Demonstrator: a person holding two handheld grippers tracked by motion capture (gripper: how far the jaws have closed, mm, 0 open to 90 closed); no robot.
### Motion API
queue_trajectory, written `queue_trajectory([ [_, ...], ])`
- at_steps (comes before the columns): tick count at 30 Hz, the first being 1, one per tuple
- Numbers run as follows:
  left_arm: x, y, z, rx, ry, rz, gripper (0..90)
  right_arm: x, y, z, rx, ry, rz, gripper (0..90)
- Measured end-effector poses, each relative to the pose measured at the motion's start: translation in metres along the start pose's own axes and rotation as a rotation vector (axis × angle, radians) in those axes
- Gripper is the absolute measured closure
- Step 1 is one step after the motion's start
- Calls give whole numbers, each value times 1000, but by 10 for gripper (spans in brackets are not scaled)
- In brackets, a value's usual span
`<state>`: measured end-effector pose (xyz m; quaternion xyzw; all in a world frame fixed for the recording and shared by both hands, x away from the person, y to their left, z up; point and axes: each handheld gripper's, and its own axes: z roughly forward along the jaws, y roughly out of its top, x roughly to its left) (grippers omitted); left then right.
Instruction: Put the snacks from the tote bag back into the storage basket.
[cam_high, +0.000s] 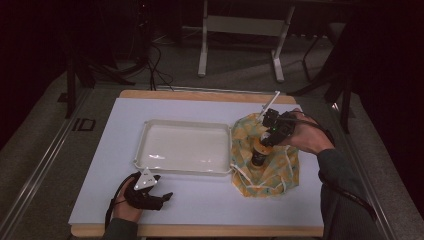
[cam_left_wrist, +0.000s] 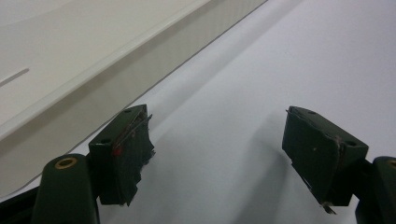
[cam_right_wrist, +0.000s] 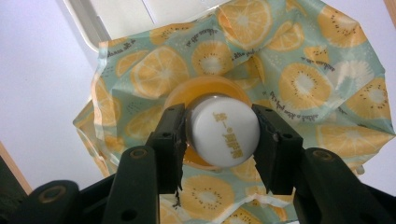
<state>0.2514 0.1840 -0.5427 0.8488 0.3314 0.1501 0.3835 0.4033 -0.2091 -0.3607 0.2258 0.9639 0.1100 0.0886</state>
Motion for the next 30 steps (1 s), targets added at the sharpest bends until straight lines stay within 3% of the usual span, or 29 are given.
queue_trajectory([
  [7, -1, 0, 1, 7, 1, 3, 237, -2, 7, 0, 38, 12, 67, 580],
  [13, -1, 0, 1, 6, 2, 6, 237, -3, 11, 1, 75, 16, 91, 583],
  [22, -1, 0, 1, 7, 3, 7, 237, -2, 16, 1, 122, 3, 76, 572],
  [30, -1, 0, 1, 7, 2, 7, 237, -5, 17, 2, 149, -7, 94, 570],
])
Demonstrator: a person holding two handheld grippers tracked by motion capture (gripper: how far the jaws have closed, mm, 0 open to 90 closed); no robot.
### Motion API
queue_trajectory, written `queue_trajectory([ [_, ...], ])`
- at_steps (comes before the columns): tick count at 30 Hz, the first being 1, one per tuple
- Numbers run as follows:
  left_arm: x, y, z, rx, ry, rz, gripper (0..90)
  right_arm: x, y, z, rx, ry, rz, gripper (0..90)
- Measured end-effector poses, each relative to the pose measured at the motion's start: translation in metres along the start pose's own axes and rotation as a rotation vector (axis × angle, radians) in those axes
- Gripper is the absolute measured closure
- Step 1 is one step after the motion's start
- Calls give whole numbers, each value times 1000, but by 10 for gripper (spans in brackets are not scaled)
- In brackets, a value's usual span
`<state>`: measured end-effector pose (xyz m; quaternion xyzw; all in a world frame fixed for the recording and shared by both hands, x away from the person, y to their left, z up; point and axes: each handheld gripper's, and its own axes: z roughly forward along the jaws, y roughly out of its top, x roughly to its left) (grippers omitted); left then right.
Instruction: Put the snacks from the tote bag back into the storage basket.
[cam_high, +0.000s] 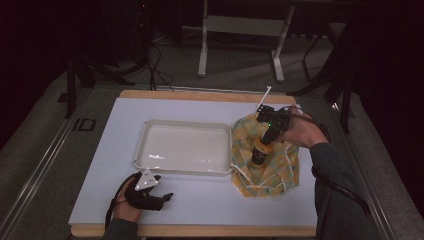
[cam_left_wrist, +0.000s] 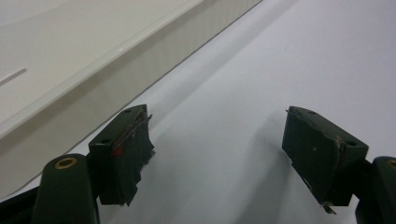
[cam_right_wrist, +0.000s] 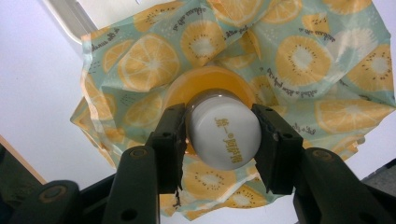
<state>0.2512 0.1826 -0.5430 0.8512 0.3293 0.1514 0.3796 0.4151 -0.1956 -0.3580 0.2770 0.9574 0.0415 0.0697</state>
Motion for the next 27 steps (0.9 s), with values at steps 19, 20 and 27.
queue_trajectory([
  [19, 0, 0, 0, 3, 1, 4, 236, 6, -1, -3, 18, -12, -78, 589],
  [20, 0, 0, 0, 4, 1, 4, 236, 7, -1, -3, 20, -12, -86, 589],
  [27, 0, 0, 0, 3, 1, 4, 237, 7, -2, -4, 14, -11, -98, 589],
])
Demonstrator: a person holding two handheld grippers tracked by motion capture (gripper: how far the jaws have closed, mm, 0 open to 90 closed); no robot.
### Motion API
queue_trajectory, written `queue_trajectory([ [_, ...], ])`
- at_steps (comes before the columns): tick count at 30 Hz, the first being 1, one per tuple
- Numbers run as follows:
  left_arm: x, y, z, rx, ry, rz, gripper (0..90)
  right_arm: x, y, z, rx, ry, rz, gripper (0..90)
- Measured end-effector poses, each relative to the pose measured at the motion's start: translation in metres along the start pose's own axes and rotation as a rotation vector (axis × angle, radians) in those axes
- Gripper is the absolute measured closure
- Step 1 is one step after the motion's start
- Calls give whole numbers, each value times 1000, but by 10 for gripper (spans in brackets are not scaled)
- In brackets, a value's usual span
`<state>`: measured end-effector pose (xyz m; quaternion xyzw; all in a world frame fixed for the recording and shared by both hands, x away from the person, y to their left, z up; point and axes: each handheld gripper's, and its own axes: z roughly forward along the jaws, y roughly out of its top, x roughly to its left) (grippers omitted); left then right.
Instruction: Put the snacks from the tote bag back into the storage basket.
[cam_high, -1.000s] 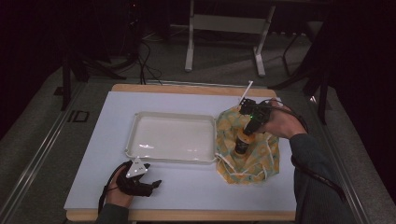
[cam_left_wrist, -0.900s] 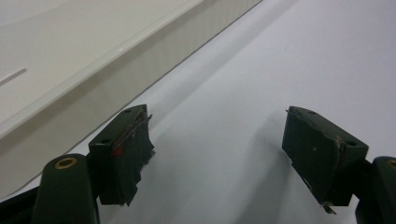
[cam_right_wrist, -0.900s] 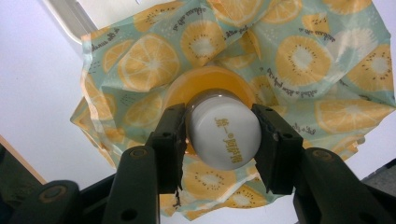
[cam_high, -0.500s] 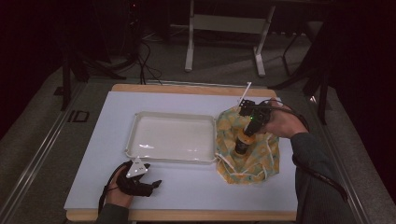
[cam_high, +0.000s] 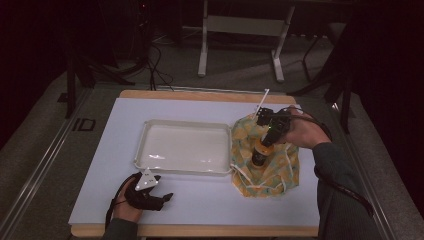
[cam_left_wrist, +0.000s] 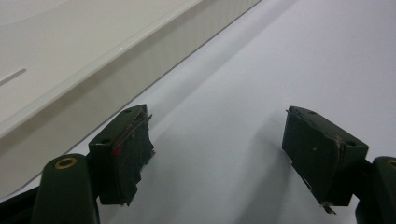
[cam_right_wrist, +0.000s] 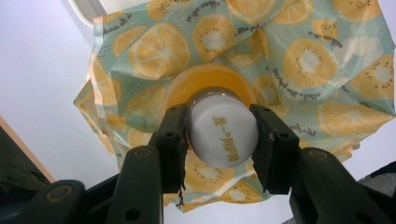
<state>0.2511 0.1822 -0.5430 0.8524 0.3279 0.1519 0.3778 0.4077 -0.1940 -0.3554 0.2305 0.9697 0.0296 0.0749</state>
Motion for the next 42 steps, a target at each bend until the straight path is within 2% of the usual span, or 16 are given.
queue_trajectory([
  [22, 0, 0, -1, -3, 0, 3, 236, 2, -2, -23, -22, -27, -22, 590],
  [30, 1, -1, -1, -9, -3, 0, 236, 3, -2, -38, -36, -49, -42, 589],
  [42, 1, -1, -2, -17, -6, -8, 234, -1, -5, -57, -71, -58, -19, 589],
])
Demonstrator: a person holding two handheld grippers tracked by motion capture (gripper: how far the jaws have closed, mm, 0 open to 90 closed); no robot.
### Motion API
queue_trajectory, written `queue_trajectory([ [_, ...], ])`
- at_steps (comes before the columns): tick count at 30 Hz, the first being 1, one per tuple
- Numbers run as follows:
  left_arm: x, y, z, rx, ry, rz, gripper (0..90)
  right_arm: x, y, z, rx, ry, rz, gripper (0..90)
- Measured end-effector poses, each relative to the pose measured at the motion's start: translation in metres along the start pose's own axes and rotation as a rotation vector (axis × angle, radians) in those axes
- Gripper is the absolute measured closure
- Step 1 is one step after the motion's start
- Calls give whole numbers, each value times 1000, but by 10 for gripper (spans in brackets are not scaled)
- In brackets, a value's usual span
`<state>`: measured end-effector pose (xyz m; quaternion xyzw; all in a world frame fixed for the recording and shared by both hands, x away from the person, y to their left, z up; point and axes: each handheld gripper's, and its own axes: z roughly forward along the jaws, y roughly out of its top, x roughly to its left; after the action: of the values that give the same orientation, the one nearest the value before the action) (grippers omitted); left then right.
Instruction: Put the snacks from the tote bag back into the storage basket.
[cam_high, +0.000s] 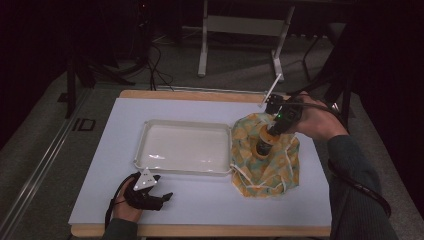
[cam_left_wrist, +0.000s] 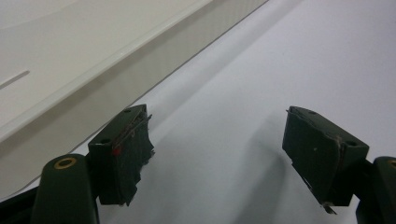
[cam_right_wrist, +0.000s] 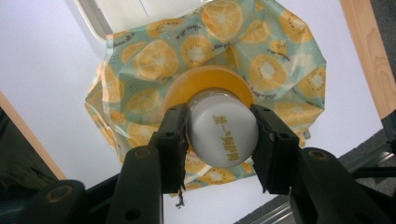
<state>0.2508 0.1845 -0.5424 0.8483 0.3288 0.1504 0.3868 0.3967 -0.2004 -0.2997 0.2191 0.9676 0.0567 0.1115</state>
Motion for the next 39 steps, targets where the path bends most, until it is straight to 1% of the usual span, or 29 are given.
queue_trajectory([
  [8, 0, 0, 0, -1, 0, -3, 234, -1, 2, -9, -4, -20, -6, 589],
  [18, 0, 0, 0, -2, 0, -3, 234, -1, 6, -20, -17, -31, -14, 589],
  [21, 0, 0, 0, 0, -3, -3, 234, -1, 8, -23, -31, -36, -17, 589],
  [23, 0, 0, 0, -2, -2, -5, 234, -2, 8, -26, -51, -33, -13, 589],
  [24, 0, 0, 0, -2, -2, -5, 235, -2, 8, -26, -51, -33, -13, 589],
  [25, 0, 0, 0, -2, -1, -6, 234, -2, 8, -29, -65, -32, -16, 589],
  [29, 0, 0, 0, -3, -2, -4, 234, -1, 10, -33, -79, -35, -19, 589],
  [33, 0, 0, 0, -3, -2, -4, 234, 2, 13, -35, -79, -39, -24, 589],
  [34, 0, 0, 0, -3, -2, -5, 234, 3, 15, -36, -76, -40, -34, 589],
  [39, 1, 0, -1, -9, -1, -7, 234, 7, 19, -39, -79, -45, -47, 589],
])
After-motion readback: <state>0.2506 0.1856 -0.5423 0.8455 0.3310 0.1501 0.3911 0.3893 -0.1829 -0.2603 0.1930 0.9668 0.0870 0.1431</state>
